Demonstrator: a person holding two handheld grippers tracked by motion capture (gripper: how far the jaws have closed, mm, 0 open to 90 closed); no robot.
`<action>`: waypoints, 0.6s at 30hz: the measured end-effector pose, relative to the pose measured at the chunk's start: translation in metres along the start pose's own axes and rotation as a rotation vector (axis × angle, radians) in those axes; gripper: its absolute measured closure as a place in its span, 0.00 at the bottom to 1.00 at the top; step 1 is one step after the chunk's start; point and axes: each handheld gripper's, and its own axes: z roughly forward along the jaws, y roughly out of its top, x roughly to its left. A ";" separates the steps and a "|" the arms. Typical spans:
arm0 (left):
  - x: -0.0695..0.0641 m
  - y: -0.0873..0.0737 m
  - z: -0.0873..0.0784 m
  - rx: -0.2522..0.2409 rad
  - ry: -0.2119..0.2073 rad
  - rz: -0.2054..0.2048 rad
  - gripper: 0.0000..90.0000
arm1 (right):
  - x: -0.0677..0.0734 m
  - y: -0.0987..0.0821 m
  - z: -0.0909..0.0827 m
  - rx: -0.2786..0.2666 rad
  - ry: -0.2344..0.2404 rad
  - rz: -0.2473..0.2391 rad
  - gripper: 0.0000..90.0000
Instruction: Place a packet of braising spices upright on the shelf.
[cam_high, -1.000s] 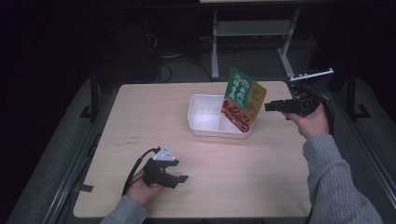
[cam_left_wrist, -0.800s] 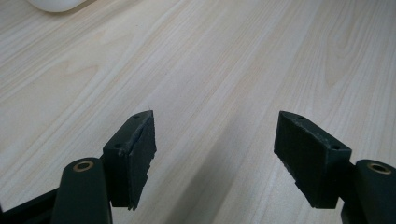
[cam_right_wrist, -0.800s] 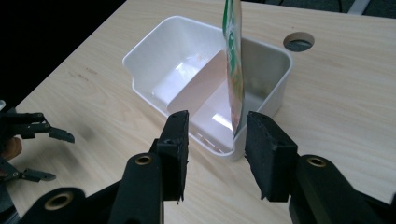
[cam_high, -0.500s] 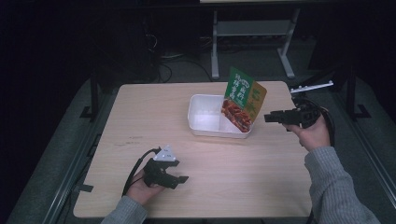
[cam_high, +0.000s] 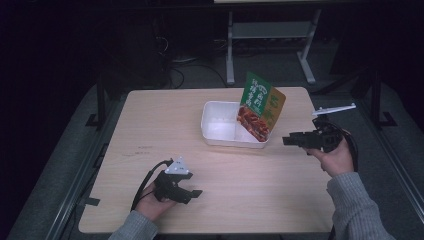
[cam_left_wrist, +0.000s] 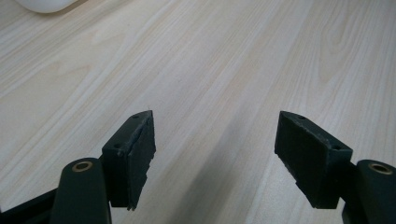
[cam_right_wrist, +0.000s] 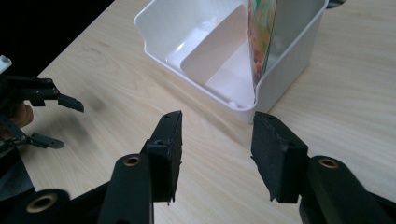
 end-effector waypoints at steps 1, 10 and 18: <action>0.000 0.000 0.000 0.001 0.001 0.004 0.31 | 0.000 -0.005 0.001 0.002 0.004 0.000 0.57; -0.004 -0.001 0.001 0.003 0.001 0.007 0.29 | 0.000 -0.027 0.007 0.017 0.024 0.004 0.55; -0.005 -0.003 0.000 0.003 0.003 0.014 0.28 | 0.005 -0.043 0.012 0.020 0.044 0.001 0.53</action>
